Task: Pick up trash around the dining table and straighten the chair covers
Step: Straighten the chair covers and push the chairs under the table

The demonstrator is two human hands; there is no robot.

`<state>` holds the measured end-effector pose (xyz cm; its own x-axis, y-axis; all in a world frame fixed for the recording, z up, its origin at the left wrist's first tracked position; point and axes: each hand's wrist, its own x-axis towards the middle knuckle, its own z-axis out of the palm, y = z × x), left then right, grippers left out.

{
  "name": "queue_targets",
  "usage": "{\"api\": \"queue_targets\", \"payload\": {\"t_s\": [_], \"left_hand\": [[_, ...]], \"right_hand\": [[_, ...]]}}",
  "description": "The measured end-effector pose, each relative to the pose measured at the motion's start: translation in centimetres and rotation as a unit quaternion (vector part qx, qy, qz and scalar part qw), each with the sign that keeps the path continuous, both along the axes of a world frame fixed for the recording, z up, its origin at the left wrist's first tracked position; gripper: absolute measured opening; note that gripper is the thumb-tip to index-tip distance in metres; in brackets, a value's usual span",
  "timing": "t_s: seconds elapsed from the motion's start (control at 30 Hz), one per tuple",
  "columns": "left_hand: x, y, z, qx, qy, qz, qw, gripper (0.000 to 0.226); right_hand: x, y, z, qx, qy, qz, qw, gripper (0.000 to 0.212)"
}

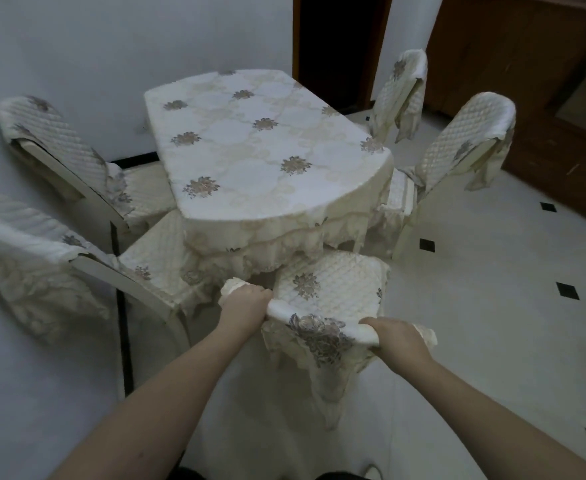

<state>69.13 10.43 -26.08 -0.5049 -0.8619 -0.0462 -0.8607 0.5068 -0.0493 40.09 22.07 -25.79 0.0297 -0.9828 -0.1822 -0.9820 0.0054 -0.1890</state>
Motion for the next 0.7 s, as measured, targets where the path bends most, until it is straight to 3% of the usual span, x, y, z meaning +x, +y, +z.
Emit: {"api": "queue_targets", "payload": {"t_s": [0.17, 0.27, 0.37, 0.5, 0.7], "left_hand": [[-1.2, 0.6, 1.3, 0.076, 0.011, 0.051, 0.996, 0.001], [-1.1, 0.5, 1.5, 0.066, 0.043, 0.065, 0.995, 0.008], [-0.8, -0.4, 0.6, 0.075, 0.026, 0.036, 0.996, 0.04], [-1.7, -0.5, 1.2, 0.063, 0.023, 0.036, 0.997, 0.017], [-2.3, -0.2, 0.8, 0.032, 0.035, 0.066, 0.997, 0.018]], "right_hand": [[-0.6, 0.0, 0.1, 0.014, 0.01, 0.017, 1.0, 0.024], [-0.9, -0.2, 0.8, 0.04, -0.003, 0.039, 0.998, 0.039], [-1.3, -0.7, 1.0, 0.046, -0.005, 0.043, 0.998, 0.028], [-2.0, -1.8, 1.4, 0.052, 0.011, 0.073, 0.996, 0.039], [-3.1, -3.2, 1.6, 0.075, 0.032, 0.12, 0.989, 0.041]]}}
